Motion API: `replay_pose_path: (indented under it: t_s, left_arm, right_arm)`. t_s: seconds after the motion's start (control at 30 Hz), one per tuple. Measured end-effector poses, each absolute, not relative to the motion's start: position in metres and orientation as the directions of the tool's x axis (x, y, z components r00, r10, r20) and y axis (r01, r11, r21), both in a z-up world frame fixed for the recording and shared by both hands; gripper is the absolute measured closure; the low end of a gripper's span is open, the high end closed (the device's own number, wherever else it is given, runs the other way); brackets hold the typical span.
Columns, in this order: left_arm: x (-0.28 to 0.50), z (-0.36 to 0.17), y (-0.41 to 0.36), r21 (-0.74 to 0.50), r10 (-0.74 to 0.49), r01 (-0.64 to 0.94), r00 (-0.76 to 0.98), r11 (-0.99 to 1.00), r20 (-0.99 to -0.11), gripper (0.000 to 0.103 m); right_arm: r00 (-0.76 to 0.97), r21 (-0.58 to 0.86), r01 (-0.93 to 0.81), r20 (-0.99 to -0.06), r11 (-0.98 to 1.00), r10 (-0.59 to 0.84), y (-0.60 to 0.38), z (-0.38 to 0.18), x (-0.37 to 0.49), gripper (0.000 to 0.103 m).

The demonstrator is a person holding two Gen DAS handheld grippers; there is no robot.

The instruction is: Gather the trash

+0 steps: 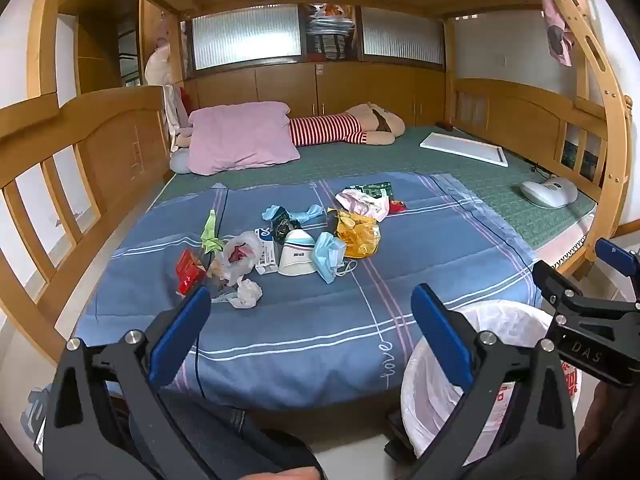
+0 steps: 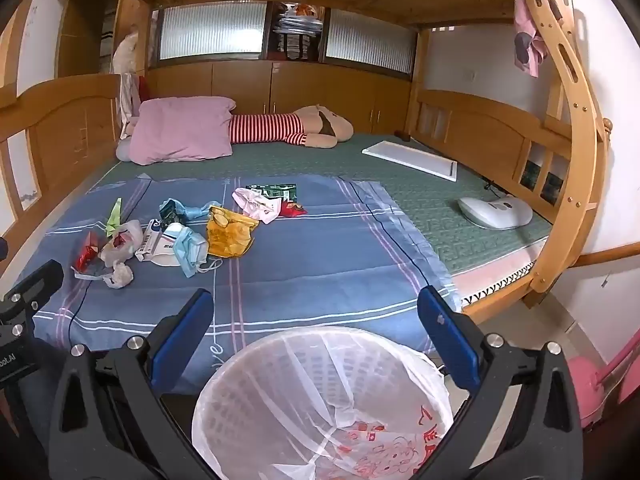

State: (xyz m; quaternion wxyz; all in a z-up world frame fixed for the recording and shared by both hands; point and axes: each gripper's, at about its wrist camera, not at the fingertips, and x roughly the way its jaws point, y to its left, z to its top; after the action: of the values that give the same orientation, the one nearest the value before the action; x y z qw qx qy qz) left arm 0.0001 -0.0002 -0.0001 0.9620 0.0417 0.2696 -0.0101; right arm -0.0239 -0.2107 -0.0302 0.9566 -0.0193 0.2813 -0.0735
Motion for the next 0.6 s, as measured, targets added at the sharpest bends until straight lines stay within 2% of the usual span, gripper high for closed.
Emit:
replay_pose_path:
  t_s: [0.37, 0.6]
  left_arm:
    - [0.0003, -0.0002, 0.0003, 0.071, 0.000, 0.043, 0.855, 0.997, -0.518, 0.003]
    - [0.0014, -0.0019, 0.0031, 0.070, 0.001, 0.041, 0.855, 0.997, -0.518, 0.003]
  right_arm:
    - [0.836, -0.100, 0.135, -0.522, 0.986, -0.167, -0.2069, -0.0275, -0.0293, 0.003]
    - [0.826, -0.070, 0.123, -0.545, 0.990, -0.142, -0.2090, -0.0335, -0.0225, 0.003]
